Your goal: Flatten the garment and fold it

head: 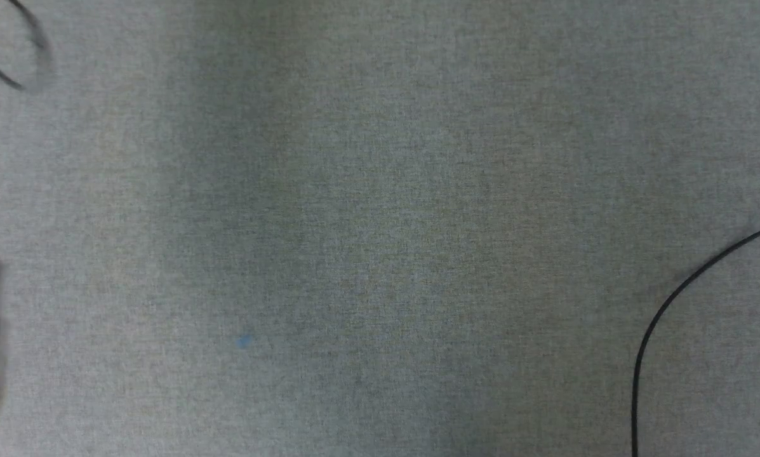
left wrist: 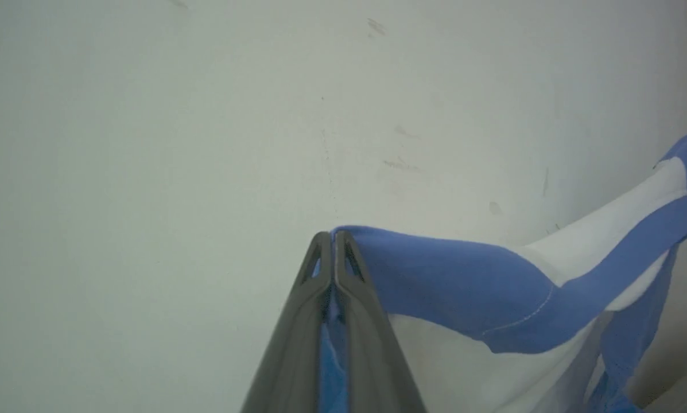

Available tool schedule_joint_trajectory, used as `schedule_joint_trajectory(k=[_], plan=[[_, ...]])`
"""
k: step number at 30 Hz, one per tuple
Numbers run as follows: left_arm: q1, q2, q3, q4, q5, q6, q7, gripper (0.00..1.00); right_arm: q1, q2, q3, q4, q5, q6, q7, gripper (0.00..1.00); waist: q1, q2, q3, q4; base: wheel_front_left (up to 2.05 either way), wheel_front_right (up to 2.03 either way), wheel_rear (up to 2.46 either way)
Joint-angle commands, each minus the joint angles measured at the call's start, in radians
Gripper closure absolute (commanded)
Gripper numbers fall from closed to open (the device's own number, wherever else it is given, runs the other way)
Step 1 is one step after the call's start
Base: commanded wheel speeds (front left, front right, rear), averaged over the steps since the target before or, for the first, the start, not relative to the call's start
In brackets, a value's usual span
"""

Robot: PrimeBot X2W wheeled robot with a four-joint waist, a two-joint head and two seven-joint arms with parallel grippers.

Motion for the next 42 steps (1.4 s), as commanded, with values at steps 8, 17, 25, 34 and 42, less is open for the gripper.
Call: schedule_joint_trajectory(k=[8, 17, 25, 34, 42], plan=[[0.302, -0.059, -0.147, 0.053, -0.080, -0.006, -0.101, 1.00, 0.276, -0.008, 0.113, 0.028, 0.113, -0.002, -0.053, 1.00, -0.0004, 0.0001, -0.089, 0.040, 0.00, 0.00, 0.00], [0.698, -0.050, -0.257, 0.023, -0.115, -0.007, -0.125, 1.00, 0.640, -0.087, 0.213, -0.083, 0.241, -0.002, -0.048, 1.00, -0.0004, 0.0001, -0.276, 0.037, 0.00, 0.00, 0.00], [0.957, 0.000, -0.316, -0.060, -0.149, -0.005, -0.079, 1.00, 0.911, -0.180, 0.231, -0.220, 0.332, -0.002, 0.044, 1.00, -0.0004, 0.0001, -0.423, 0.036, 0.00, 0.00, 0.00], [1.146, 0.048, -0.350, -0.190, -0.175, 0.028, -0.036, 1.00, 1.134, -0.249, 0.167, -0.326, 0.406, -0.002, 0.186, 1.00, -0.0004, 0.0001, -0.533, 0.041, 0.00, 0.00, 0.00], [1.326, 0.096, -0.381, -0.348, -0.210, 0.079, 0.027, 1.00, 1.351, -0.301, 0.079, -0.453, 0.461, -0.002, 0.350, 1.00, -0.0004, 0.0001, -0.613, 0.044, 0.00, 0.00, 0.00]])
